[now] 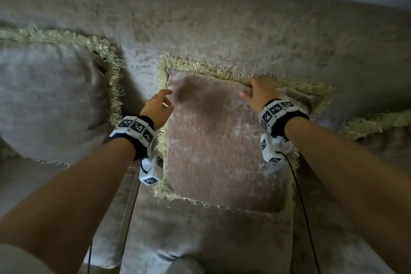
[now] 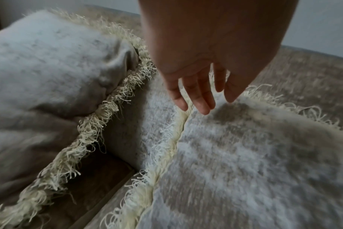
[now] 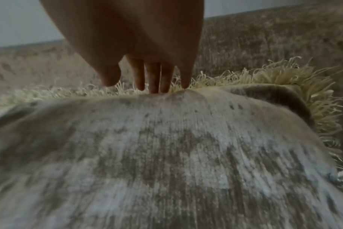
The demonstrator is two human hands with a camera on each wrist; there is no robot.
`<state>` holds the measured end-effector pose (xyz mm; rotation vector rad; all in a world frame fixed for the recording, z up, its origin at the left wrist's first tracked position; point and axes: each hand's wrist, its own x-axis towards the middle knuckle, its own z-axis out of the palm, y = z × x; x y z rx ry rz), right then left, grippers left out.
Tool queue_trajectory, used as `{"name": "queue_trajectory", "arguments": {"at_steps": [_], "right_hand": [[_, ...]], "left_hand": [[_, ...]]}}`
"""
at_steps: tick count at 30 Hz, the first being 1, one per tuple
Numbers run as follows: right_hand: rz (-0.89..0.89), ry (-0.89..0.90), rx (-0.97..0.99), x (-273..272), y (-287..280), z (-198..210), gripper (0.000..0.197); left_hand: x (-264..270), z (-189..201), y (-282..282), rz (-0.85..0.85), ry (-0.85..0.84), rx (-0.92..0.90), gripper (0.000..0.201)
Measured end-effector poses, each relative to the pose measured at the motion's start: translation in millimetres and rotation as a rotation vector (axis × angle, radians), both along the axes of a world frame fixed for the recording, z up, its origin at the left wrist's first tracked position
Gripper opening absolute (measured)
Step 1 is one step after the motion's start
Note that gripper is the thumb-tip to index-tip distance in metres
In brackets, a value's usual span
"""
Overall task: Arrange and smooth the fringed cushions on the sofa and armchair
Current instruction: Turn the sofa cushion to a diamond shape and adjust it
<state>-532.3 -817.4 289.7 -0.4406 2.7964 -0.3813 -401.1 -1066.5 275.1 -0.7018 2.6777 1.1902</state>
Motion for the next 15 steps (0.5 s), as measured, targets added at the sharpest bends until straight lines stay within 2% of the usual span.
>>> {"name": "queue_trajectory", "arguments": {"at_steps": [3,4,7,10,13,15], "right_hand": [[0.03,-0.177,0.101,-6,-1,-7,0.098],[0.033,-0.225,0.124,-7,-2,-6,0.105],[0.12,-0.31,0.305,-11,-4,-5,0.101],[0.147,-0.262,0.404,-8,-3,3,0.098],[0.199,-0.244,0.376,-2,3,12,0.1],[0.202,-0.305,0.303,2,7,20,0.102]], "left_hand": [[-5,-9,-8,0.02,-0.014,-0.007,0.041],[-6,-12,-10,0.026,-0.026,-0.018,0.041],[-10,-18,-10,0.019,-0.155,-0.093,0.044],[-13,-20,-9,-0.034,-0.374,-0.148,0.05],[-13,-13,-6,-0.063,-0.423,-0.136,0.047],[-14,-12,-5,-0.05,-0.404,-0.108,0.056]]}}
